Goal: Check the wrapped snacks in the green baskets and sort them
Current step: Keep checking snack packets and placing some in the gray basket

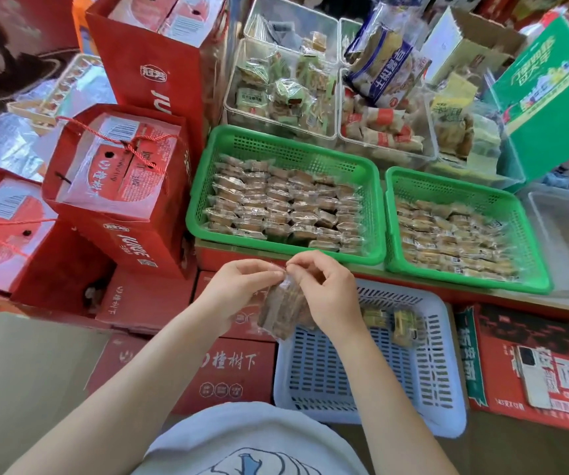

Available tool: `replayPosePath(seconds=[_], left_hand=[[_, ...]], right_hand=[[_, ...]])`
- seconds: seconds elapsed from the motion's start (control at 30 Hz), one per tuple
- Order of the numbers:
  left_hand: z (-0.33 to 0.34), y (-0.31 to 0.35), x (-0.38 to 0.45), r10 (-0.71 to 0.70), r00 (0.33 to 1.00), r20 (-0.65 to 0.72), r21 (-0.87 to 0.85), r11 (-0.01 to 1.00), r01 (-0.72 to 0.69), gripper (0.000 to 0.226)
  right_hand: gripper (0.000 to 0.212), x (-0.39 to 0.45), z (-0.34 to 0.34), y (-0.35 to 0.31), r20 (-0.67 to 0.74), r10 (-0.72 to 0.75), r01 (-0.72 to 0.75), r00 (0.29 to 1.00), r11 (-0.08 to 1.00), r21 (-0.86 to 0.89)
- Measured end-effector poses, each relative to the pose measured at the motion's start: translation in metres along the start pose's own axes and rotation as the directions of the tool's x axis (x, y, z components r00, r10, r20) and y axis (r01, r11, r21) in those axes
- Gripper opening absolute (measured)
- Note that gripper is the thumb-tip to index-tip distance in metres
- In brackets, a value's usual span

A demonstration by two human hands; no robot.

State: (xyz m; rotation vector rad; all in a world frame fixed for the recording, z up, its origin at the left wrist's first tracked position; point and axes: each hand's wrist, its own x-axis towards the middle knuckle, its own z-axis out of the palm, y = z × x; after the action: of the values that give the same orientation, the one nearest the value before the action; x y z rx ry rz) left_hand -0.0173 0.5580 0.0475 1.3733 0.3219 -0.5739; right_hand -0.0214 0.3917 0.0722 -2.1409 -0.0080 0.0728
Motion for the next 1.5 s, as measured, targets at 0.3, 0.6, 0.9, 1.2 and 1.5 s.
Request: replayPosePath(seconds=[0.3, 0.6, 0.9, 1.2, 1.5], left_hand=[[-0.011, 0.018, 0.051, 0.052, 0.993, -0.109, -0.102, 0.993, -0.063, 0.016], [-0.039, 0.012, 0.117, 0.266, 0.963, -0.051, 0.819, 0.563, -0.112, 0.037], [-0.051, -0.018, 0.127, 0.17, 0.981, 0.097, 0.978, 0.167, -0.126, 0.075], [-0.032, -0.011, 0.155, 0.029, 0.983, 0.182, 0.983, 0.018, -0.183, 0.068], [-0.03, -0.008, 0.159, -0.015, 0.987, 0.163, 0.986, -0.014, -0.163, 0.069]], right_hand=[[0.027, 0.062, -0.012, 0.016, 0.357, 0.161, -0.165, 0.92, 0.986, -0.021], [0.036, 0.131, -0.014, 0.045, 0.237, 0.14, -0.048, 0.961, 0.932, -0.359], [0.023, 0.166, 0.044, 0.086, 0.327, 0.329, -0.182, 0.886, 0.895, -0.407], [0.01, 0.182, 0.053, 0.086, 0.378, 0.249, 0.085, 0.892, 0.728, -0.68], [0.017, 0.189, 0.046, 0.093, 0.332, 0.135, 0.093, 0.934, 0.803, -0.588]])
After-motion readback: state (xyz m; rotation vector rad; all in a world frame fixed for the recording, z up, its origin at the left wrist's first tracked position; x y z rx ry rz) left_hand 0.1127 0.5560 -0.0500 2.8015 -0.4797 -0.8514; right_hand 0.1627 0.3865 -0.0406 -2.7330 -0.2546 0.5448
